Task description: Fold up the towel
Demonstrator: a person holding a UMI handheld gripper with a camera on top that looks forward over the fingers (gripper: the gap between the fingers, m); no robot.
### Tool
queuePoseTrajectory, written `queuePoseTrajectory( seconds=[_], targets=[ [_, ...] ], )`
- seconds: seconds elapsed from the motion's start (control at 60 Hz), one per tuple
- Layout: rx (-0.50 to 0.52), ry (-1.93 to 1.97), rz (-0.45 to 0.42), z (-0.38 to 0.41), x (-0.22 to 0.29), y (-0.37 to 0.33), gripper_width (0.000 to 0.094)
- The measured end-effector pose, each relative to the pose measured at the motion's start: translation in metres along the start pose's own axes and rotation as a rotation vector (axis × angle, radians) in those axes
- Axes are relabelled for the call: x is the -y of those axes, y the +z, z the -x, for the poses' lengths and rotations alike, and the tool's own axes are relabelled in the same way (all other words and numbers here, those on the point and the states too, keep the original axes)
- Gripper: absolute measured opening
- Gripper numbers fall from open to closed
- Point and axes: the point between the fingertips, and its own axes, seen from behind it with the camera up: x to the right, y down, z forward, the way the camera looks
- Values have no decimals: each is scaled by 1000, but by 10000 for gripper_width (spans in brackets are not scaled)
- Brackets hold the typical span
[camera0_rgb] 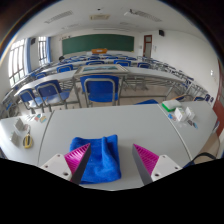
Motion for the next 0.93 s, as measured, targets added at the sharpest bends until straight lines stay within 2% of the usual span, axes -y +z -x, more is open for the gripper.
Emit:
queuePoseTrajectory(
  seconds=[0.083, 0.217, 0.567, 0.933],
  targets=[
    [-51, 3, -12, -28, 1, -14, 847],
    [-74, 0, -38, -32, 8, -55, 849],
    [-74, 44, -52, 49, -4, -163, 849],
    [-117, 46, -83, 81, -17, -216, 848]
  ],
)
